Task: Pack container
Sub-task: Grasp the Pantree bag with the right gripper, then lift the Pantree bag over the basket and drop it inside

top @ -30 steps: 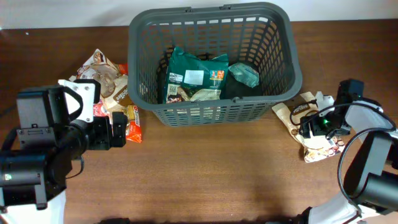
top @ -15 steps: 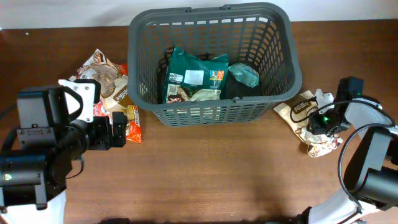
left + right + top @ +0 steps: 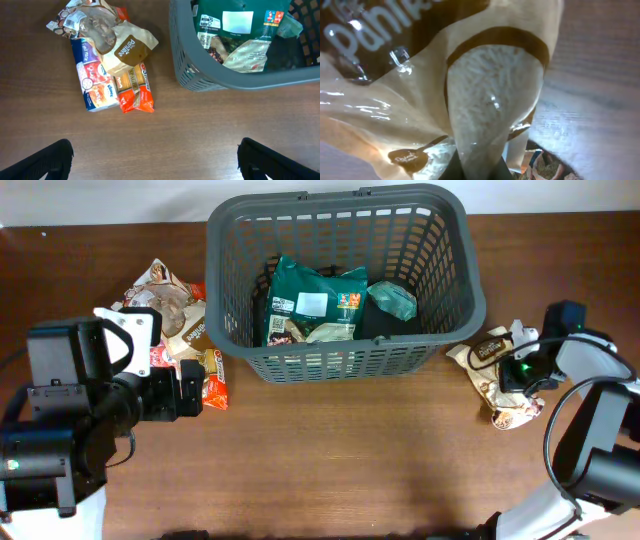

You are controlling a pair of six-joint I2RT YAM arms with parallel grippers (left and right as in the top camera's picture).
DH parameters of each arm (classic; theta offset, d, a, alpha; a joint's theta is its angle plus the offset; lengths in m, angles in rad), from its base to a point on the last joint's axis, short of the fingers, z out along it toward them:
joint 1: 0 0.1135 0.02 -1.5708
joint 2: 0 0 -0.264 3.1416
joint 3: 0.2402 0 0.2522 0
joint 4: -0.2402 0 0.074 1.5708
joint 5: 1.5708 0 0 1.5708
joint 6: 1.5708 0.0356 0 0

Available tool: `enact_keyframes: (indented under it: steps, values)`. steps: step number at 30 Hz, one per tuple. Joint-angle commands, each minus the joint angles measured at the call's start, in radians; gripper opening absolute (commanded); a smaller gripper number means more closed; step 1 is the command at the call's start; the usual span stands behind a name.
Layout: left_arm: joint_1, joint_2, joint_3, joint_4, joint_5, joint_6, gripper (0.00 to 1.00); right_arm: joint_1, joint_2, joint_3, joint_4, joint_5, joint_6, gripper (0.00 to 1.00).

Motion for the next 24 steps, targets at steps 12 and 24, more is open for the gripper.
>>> enact_keyframes:
  steps: [12,24]
  values:
    - [0.006,-0.001,-0.002,0.002,0.015,0.015,0.99,0.090,0.029,1.078,-0.484,-0.090,0.417,0.04]
    - [0.006,-0.001,-0.002,0.002,0.014,0.016,0.99,0.491,0.035,1.456,-0.565,-0.085,0.497,0.03]
